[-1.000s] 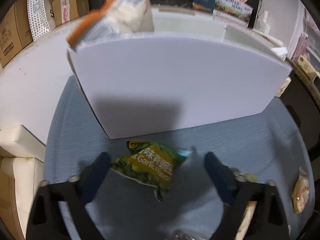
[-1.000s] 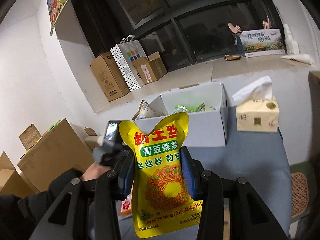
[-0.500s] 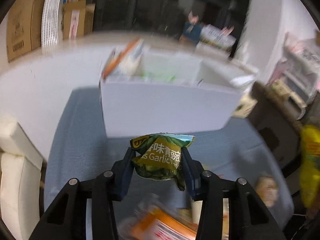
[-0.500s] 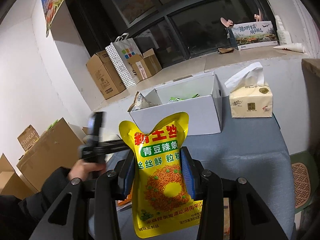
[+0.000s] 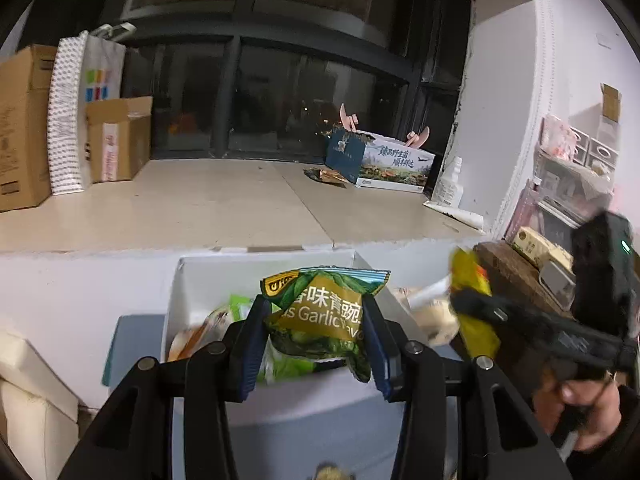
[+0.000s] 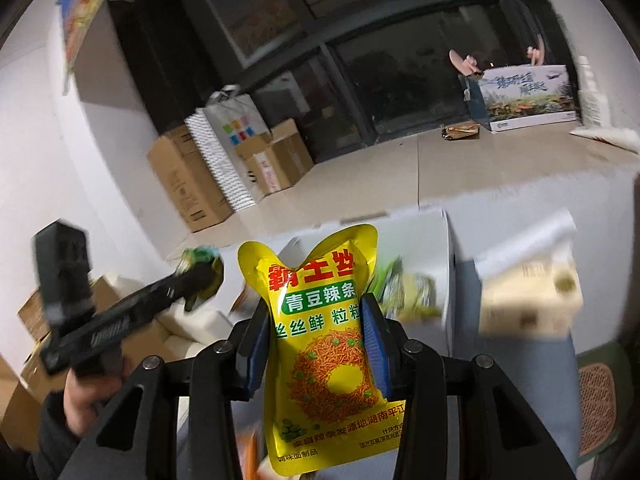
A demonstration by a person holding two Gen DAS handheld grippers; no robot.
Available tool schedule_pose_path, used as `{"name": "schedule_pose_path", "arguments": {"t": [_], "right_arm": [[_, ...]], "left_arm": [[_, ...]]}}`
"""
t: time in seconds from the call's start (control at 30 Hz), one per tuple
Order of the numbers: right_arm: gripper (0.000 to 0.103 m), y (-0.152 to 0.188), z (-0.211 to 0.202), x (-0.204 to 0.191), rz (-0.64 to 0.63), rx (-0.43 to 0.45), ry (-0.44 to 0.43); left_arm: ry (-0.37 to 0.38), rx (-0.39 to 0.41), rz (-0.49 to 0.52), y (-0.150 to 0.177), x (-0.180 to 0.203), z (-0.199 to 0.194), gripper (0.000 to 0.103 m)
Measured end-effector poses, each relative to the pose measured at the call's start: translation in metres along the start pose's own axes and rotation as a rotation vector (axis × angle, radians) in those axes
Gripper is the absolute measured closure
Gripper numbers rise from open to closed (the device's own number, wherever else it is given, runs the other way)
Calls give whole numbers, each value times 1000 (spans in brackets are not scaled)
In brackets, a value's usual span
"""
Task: Organize snacks
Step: 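Grasp the yellow spicy-strip pouch with the right tool while the left tool grasps the green garlic pea bag, then carry both bags into the white box and open both tools, then move both open tools back over the remaining snacks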
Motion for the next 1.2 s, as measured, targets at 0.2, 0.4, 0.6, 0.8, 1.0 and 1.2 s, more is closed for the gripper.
{"name": "schedule_pose_path", "arguments": {"t": [0.2, 0.4, 0.6, 0.8, 1.0, 1.2], "right_arm": [[19, -59, 73, 32, 33, -57, 60], [0, -64, 85, 61, 91, -60, 156], [0, -45, 69, 48, 25, -57, 136], [0, -28, 17, 7, -17, -4, 42], [0, 24, -68, -32, -146, 85, -5], [0, 104, -114, -52, -298, 68, 74]], "left_arm": [[-60, -60, 5, -30, -16, 58, 34], [-98, -73, -27, -17, -38, 67, 0], [-80, -76, -29, 0, -37, 45, 0], [-44, -47, -3, 16, -17, -10, 0], [6, -21, 53, 67, 16, -80, 0], [37, -31, -14, 142, 31, -135, 0]]}}
Point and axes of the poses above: each gripper's, at about its wrist camera, not at the fingertips, and z roughly the way its jaws point, x to its right, y to its underside, the point moved 6 cm from there along z, roughly the way its jaws point, and after that the axes turned 3 degrees about y, right-handed, at the moved point
